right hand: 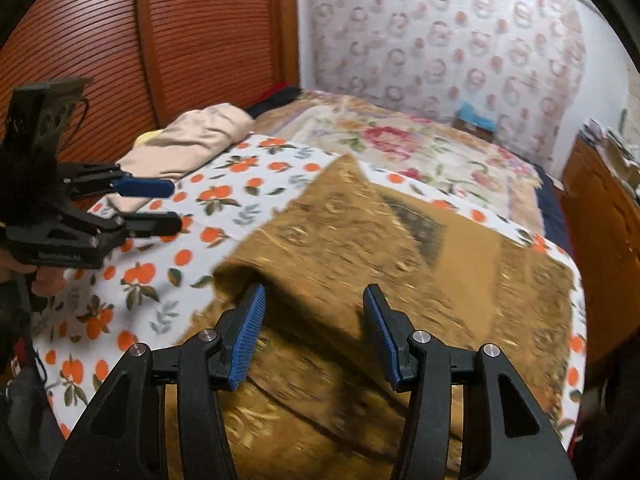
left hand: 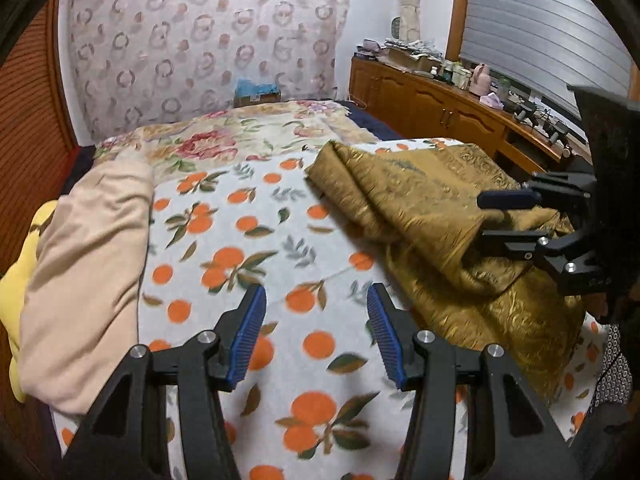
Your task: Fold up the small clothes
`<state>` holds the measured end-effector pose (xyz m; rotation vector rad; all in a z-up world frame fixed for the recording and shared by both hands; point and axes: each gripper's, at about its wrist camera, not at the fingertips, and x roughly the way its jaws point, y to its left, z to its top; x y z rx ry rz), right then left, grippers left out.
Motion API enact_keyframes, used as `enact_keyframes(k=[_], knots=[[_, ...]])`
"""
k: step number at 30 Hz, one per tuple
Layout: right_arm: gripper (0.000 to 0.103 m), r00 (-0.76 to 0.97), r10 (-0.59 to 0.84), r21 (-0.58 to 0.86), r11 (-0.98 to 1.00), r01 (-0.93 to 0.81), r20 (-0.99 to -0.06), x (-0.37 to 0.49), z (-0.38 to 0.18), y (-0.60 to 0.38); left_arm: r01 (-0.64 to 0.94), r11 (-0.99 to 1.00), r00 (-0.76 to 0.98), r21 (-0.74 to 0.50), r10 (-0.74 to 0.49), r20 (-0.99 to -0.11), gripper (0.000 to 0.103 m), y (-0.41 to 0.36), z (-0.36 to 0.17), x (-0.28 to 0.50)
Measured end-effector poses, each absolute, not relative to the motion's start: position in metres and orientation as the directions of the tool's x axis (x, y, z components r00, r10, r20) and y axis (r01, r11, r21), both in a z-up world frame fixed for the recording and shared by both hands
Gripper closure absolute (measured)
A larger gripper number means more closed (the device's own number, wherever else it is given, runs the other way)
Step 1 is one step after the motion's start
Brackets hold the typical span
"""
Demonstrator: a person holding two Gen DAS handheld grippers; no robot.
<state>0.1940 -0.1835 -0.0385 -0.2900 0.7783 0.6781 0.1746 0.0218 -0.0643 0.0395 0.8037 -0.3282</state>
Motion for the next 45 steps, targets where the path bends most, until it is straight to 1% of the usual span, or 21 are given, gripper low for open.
enact_keyframes(k=[4, 10, 14, 15, 16, 17, 19, 21, 26, 29, 35, 39, 42, 44, 45], knots=[[0.039, 0.486, 0.485, 0.010, 0.716, -0.698, -0.727, 0.193, -0.038, -0.167, 0.299, 0.949, 0.643, -0.097, -0.275, -0.715, 0.051, 0.028, -0.068, 0.170], [0.038, 0.479, 0.422, -0.055, 0.704, -0.708, -0.770, 0.197, -0.056, -0.148, 0.301, 0.947, 0.642, -0.113, -0.289, -0.710, 0.051, 0.032, -0.066, 0.171], [0.038, 0.471, 0.384, -0.058, 0.723, -0.688, -0.794, 0.208, -0.063, -0.152, 0.308, 0.944, 0.638, -0.122, -0.300, -0.710, 0.051, 0.030, -0.067, 0.174], [0.040, 0.465, 0.382, -0.053, 0.725, -0.687, -0.799, 0.211, -0.064, -0.155, 0.310, 0.942, 0.636, -0.125, -0.303, -0.710, 0.051, 0.029, -0.067, 0.175], [0.051, 0.460, 0.383, -0.050, 0.724, -0.689, -0.801, 0.213, -0.064, -0.158, 0.312, 0.941, 0.634, -0.127, -0.306, -0.710, 0.051, 0.028, -0.067, 0.176], [0.057, 0.455, 0.387, -0.045, 0.721, -0.692, -0.802, 0.214, -0.064, -0.160, 0.314, 0.941, 0.634, -0.129, -0.309, -0.709, 0.051, 0.026, -0.067, 0.177], [0.084, 0.454, 0.402, -0.033, 0.719, -0.694, -0.796, 0.218, -0.061, -0.166, 0.317, 0.939, 0.632, -0.133, -0.313, -0.709, 0.051, 0.024, -0.066, 0.179], [0.089, 0.467, 0.423, -0.017, 0.726, -0.687, -0.777, 0.223, -0.051, -0.177, 0.318, 0.938, 0.632, -0.137, -0.318, -0.707, 0.051, 0.022, -0.065, 0.180], [0.091, 0.570, 0.391, -0.034, 0.804, -0.594, -0.722, 0.252, -0.019, -0.223, 0.322, 0.935, 0.625, -0.148, -0.328, -0.709, 0.051, 0.014, -0.066, 0.184], [0.092, 0.602, 0.365, -0.028, 0.840, -0.542, -0.710, 0.277, -0.009, -0.249, 0.330, 0.932, 0.610, -0.150, -0.332, -0.719, 0.051, 0.008, -0.070, 0.187], [0.093, 0.631, 0.269, -0.077, 0.882, -0.465, -0.728, 0.326, -0.009, -0.287, 0.329, 0.932, 0.602, -0.153, -0.331, -0.727, 0.051, 0.002, -0.071, 0.191], [0.093, 0.622, 0.221, -0.086, 0.901, -0.424, -0.751, 0.355, -0.019, -0.307, 0.335, 0.931, 0.599, -0.145, -0.329, -0.730, 0.051, -0.005, -0.071, 0.190], [0.093, 0.598, 0.217, -0.054, 0.914, -0.401, -0.772, 0.371, -0.026, -0.321, 0.340, 0.930, 0.595, -0.142, -0.330, -0.733, 0.051, -0.011, -0.071, 0.188], [0.092, 0.614, 0.186, -0.077, 0.923, -0.376, -0.767, 0.372, -0.027, -0.326, 0.343, 0.929, 0.594, -0.141, -0.331, -0.734, 0.051, -0.014, -0.071, 0.187], [0.086, 0.618, 0.174, -0.082, 0.928, -0.363, -0.766, 0.372, -0.026, -0.328, 0.344, 0.928, 0.593, -0.142, -0.332, -0.734, 0.051, -0.015, -0.071, 0.186]])
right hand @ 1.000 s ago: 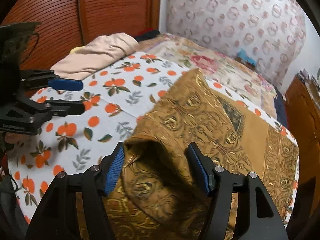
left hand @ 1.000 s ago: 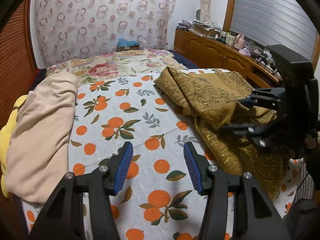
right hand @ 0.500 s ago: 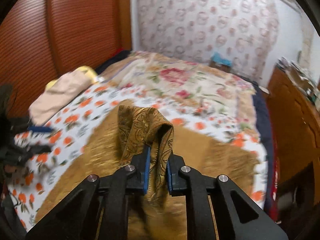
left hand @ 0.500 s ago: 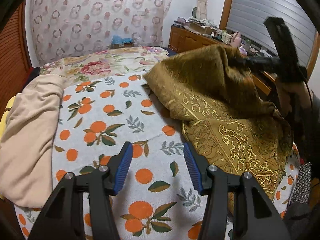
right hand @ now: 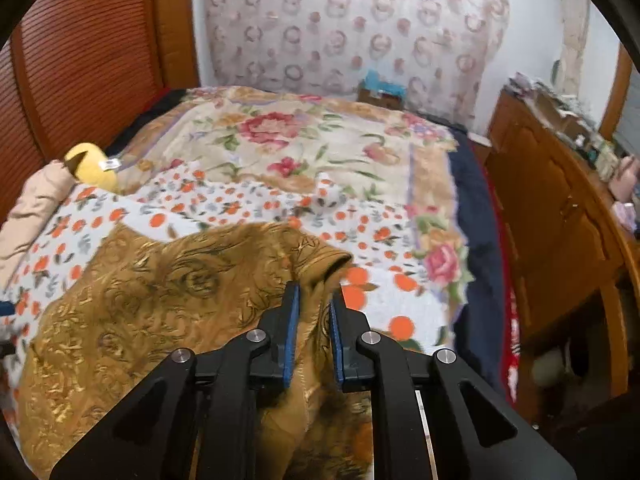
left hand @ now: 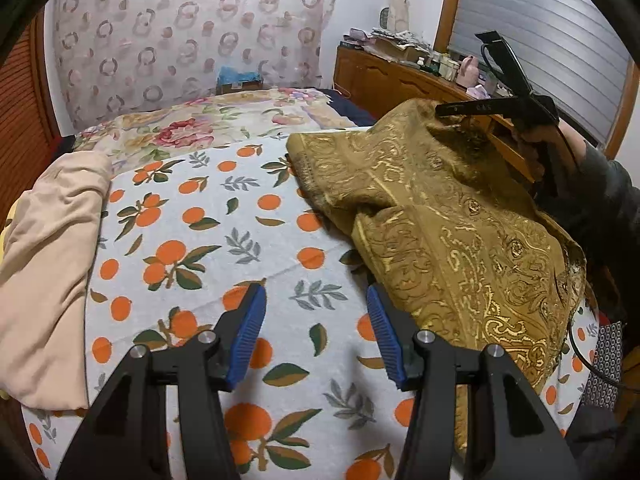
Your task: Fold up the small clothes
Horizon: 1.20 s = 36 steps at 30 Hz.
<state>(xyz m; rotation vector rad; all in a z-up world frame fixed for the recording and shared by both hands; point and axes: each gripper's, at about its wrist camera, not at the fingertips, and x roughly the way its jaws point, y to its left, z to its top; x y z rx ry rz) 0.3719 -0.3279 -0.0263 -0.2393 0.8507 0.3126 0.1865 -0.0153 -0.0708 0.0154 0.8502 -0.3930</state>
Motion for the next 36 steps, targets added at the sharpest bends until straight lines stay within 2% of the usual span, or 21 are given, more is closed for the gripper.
enact_keyframes(k=[3, 5, 15, 22, 28, 34, 35, 36], knots=[[0.079, 0.623, 0.145, -0.077, 0.946, -0.314, -0.769, 0.370, -0.023, -0.342, 0.349, 0.926, 0.591, -0.140, -0.334, -0.735, 0.051, -0.020, -0.071, 0.185], [0.079, 0.629, 0.157, -0.059, 0.949, -0.308, -0.761, 0.360, -0.018, -0.349, 0.355, 0.924, 0.590, -0.141, -0.338, -0.733, 0.051, -0.025, -0.071, 0.183], [0.067, 0.627, 0.243, -0.018, 0.925, -0.379, -0.741, 0.265, -0.014, -0.348, 0.371, 0.916, 0.594, -0.151, -0.359, -0.720, 0.051, -0.041, -0.071, 0.168], [0.067, 0.608, 0.250, -0.035, 0.909, -0.416, -0.754, 0.210, -0.032, -0.340, 0.396, 0.905, 0.588, -0.157, -0.381, -0.714, 0.051, -0.053, -0.073, 0.150], [0.067, 0.599, 0.224, -0.034, 0.921, -0.387, -0.768, 0.180, -0.049, -0.353, 0.410, 0.891, 0.561, -0.194, -0.414, -0.716, 0.065, -0.058, -0.076, 0.135], [0.067, 0.602, 0.243, -0.003, 0.926, -0.378, -0.761, 0.155, -0.051, -0.363, 0.397, 0.895, 0.525, -0.203, -0.403, -0.750, 0.066, -0.065, -0.089, 0.126], [0.068, 0.598, 0.254, 0.009, 0.925, -0.381, -0.760, 0.153, -0.052, -0.364, 0.395, 0.895, 0.518, -0.207, -0.403, -0.755, 0.066, -0.066, -0.091, 0.125], [0.075, 0.594, 0.259, 0.014, 0.923, -0.385, -0.761, 0.150, -0.054, -0.363, 0.396, 0.894, 0.511, -0.211, -0.405, -0.758, 0.066, -0.066, -0.093, 0.123]])
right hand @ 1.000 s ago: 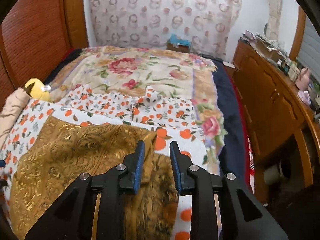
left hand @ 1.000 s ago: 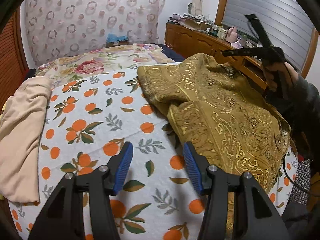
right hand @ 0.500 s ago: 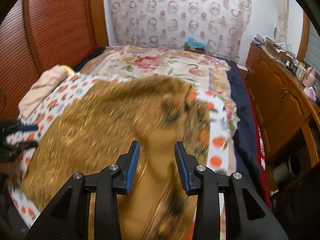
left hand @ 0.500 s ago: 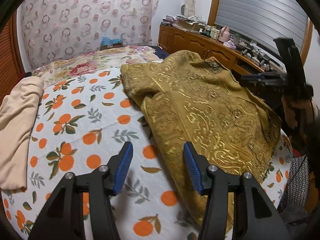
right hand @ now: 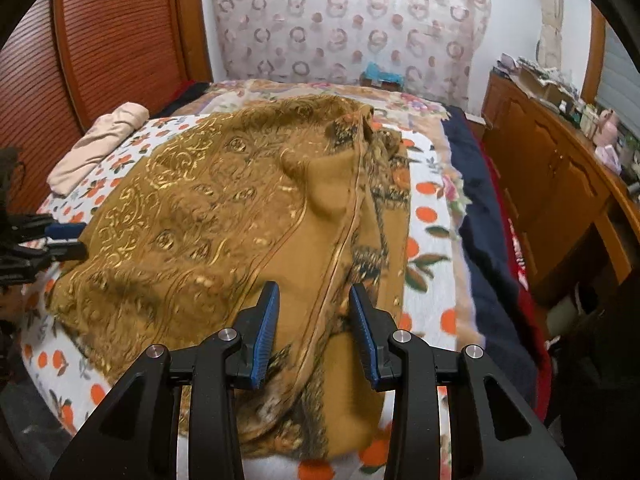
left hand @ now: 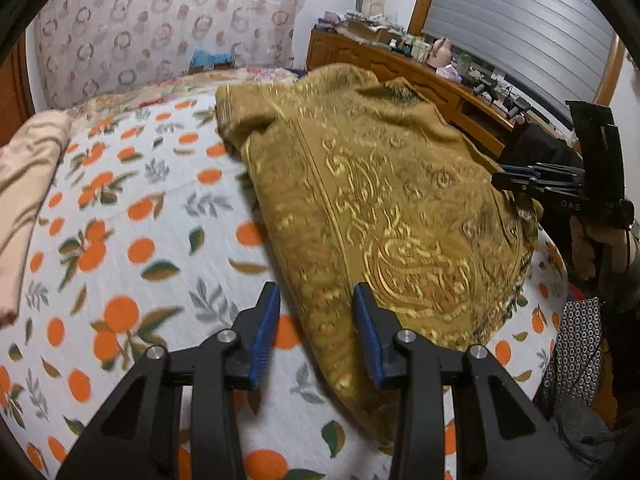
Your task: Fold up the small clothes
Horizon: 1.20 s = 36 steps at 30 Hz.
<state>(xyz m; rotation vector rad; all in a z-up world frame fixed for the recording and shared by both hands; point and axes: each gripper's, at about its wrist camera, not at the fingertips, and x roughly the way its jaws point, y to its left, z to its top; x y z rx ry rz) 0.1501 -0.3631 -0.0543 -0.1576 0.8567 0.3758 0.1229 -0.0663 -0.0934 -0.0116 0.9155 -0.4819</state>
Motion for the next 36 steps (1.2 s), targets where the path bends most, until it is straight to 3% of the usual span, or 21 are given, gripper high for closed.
enact_keyframes(k=[2, 3, 4, 6, 14, 22, 23, 24, 26, 28, 30, 36], knots=[[0.085, 0.597, 0.266, 0.007, 0.916, -0.400, -0.757, 0.145, -0.057, -0.360, 0.405, 0.890, 0.510, -0.208, -0.409, -0.757, 0.068, -0.069, -0.095, 0.118], [0.093, 0.599, 0.274, 0.006, 0.912, -0.410, -0.752, 0.142, -0.058, -0.360, 0.417, 0.884, 0.504, -0.212, -0.419, -0.756, 0.077, -0.070, -0.095, 0.116], [0.095, 0.609, 0.278, 0.003, 0.911, -0.412, -0.743, 0.140, -0.057, -0.360, 0.426, 0.877, 0.493, -0.222, -0.431, -0.755, 0.096, -0.071, -0.095, 0.113], [0.099, 0.627, 0.284, 0.008, 0.915, -0.404, -0.726, 0.136, -0.054, -0.362, 0.434, 0.874, 0.501, -0.217, -0.435, -0.748, 0.103, -0.072, -0.091, 0.107], [0.102, 0.704, 0.270, 0.027, 0.941, -0.336, -0.657, 0.118, -0.031, -0.387, 0.467, 0.858, 0.527, -0.214, -0.464, -0.712, 0.103, -0.074, -0.061, 0.073], [0.100, 0.671, 0.237, 0.029, 0.951, -0.306, -0.703, 0.109, -0.046, -0.395, 0.444, 0.877, 0.534, -0.184, -0.424, -0.732, 0.103, -0.076, -0.068, 0.076], [0.100, 0.673, 0.233, 0.026, 0.953, -0.303, -0.702, 0.109, -0.046, -0.395, 0.442, 0.879, 0.537, -0.181, -0.420, -0.732, 0.099, -0.076, -0.068, 0.076], [0.098, 0.674, 0.231, 0.026, 0.954, -0.300, -0.701, 0.109, -0.046, -0.394, 0.438, 0.883, 0.544, -0.169, -0.410, -0.732, 0.096, -0.076, -0.068, 0.077], [0.094, 0.680, 0.225, 0.023, 0.956, -0.292, -0.698, 0.108, -0.046, -0.393, 0.426, 0.894, 0.567, -0.136, -0.381, -0.730, 0.077, -0.076, -0.068, 0.076], [0.081, 0.678, 0.216, 0.022, 0.959, -0.283, -0.703, 0.109, -0.050, -0.392, 0.425, 0.896, 0.570, -0.131, -0.377, -0.730, 0.068, -0.076, -0.068, 0.077], [0.065, 0.671, 0.193, 0.015, 0.965, -0.262, -0.716, 0.111, -0.055, -0.392, 0.426, 0.895, 0.566, -0.134, -0.379, -0.732, 0.067, -0.076, -0.070, 0.079], [0.051, 0.646, 0.178, 0.026, 0.971, -0.237, -0.742, 0.116, -0.071, -0.395, 0.414, 0.900, 0.551, -0.135, -0.366, -0.750, 0.065, -0.078, -0.079, 0.085]])
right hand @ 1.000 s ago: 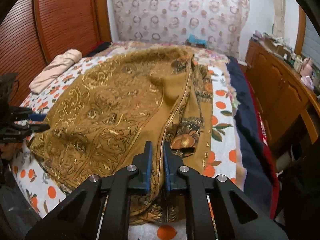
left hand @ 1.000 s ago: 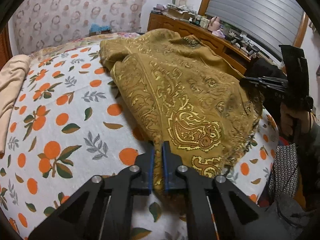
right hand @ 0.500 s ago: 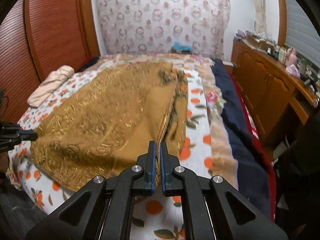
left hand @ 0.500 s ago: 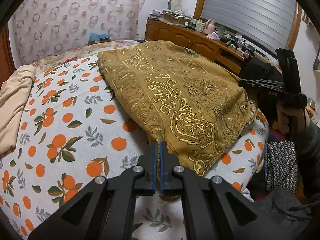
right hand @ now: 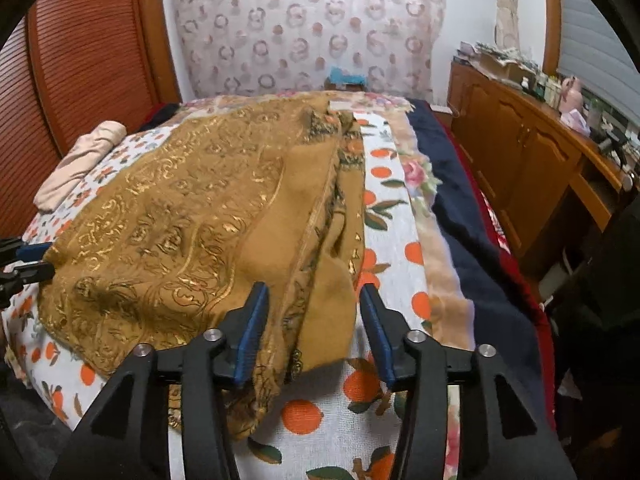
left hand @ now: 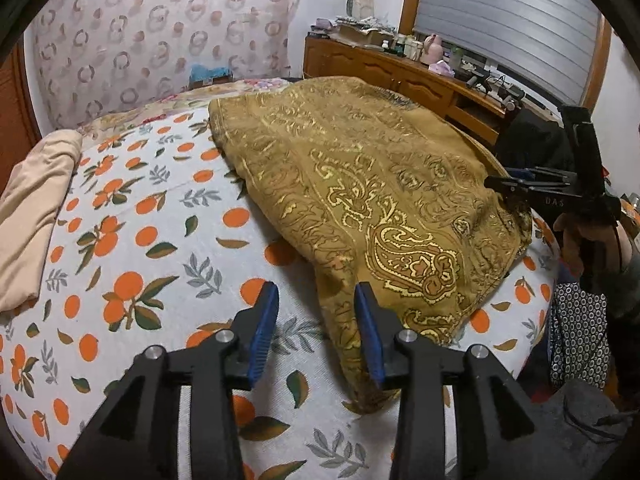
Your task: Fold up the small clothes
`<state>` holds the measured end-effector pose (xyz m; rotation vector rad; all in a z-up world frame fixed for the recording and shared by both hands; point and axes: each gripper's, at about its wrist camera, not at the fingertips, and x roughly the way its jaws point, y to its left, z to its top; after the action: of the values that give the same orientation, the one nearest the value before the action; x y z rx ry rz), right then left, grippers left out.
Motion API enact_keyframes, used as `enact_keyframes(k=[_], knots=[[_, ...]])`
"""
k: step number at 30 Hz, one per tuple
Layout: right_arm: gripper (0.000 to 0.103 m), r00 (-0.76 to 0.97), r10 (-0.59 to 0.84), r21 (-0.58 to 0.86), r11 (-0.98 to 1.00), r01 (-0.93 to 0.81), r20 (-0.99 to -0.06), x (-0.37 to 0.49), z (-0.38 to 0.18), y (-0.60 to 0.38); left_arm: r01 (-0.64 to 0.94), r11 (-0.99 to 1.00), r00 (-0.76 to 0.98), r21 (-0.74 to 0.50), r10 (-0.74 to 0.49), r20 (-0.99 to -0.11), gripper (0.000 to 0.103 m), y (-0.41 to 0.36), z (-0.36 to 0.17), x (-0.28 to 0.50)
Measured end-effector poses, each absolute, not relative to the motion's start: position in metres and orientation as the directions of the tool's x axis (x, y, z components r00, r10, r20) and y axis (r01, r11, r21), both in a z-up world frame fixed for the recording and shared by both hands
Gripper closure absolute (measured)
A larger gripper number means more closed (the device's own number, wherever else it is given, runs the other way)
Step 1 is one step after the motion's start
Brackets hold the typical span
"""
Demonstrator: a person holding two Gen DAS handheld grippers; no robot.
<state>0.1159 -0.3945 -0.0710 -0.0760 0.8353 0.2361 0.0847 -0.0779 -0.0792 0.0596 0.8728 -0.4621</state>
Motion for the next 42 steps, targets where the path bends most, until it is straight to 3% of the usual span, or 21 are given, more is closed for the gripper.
enact_keyframes(k=[12, 18, 21, 22, 23, 25, 31, 42], knots=[[0.046, 0.589, 0.251, 0.087, 0.953, -0.292, -0.768, 0.111, -0.081, -0.385, 0.391, 0.901, 0.521, -0.186, -0.384, -0.762, 0.064, -0.076, -0.094, 0.089], [0.063, 0.584, 0.272, 0.092, 0.943, -0.319, -0.765, 0.109, -0.080, -0.379, 0.394, 0.901, 0.524, -0.185, -0.385, -0.760, 0.064, -0.077, -0.093, 0.088], [0.080, 0.580, 0.293, 0.107, 0.937, -0.333, -0.760, 0.109, -0.080, -0.378, 0.413, 0.887, 0.510, -0.208, -0.414, -0.754, 0.065, -0.077, -0.092, 0.087], [0.089, 0.575, 0.304, 0.119, 0.934, -0.337, -0.759, 0.110, -0.080, -0.378, 0.423, 0.878, 0.499, -0.225, -0.433, -0.751, 0.077, -0.078, -0.092, 0.087], [0.091, 0.578, 0.311, 0.125, 0.932, -0.339, -0.755, 0.109, -0.080, -0.379, 0.438, 0.862, 0.476, -0.253, -0.462, -0.748, 0.091, -0.078, -0.093, 0.087], [0.097, 0.585, 0.329, 0.143, 0.929, -0.342, -0.741, 0.110, -0.077, -0.381, 0.451, 0.854, 0.477, -0.259, -0.476, -0.739, 0.100, -0.079, -0.089, 0.088], [0.099, 0.641, 0.412, 0.216, 0.906, -0.364, -0.647, 0.109, -0.047, -0.391, 0.474, 0.827, 0.543, -0.304, -0.546, -0.638, 0.102, -0.072, -0.049, 0.097], [0.099, 0.714, 0.448, 0.217, 0.892, -0.397, -0.538, 0.165, 0.009, -0.385, 0.420, 0.857, 0.663, -0.300, -0.515, -0.543, 0.102, -0.057, 0.010, 0.178]])
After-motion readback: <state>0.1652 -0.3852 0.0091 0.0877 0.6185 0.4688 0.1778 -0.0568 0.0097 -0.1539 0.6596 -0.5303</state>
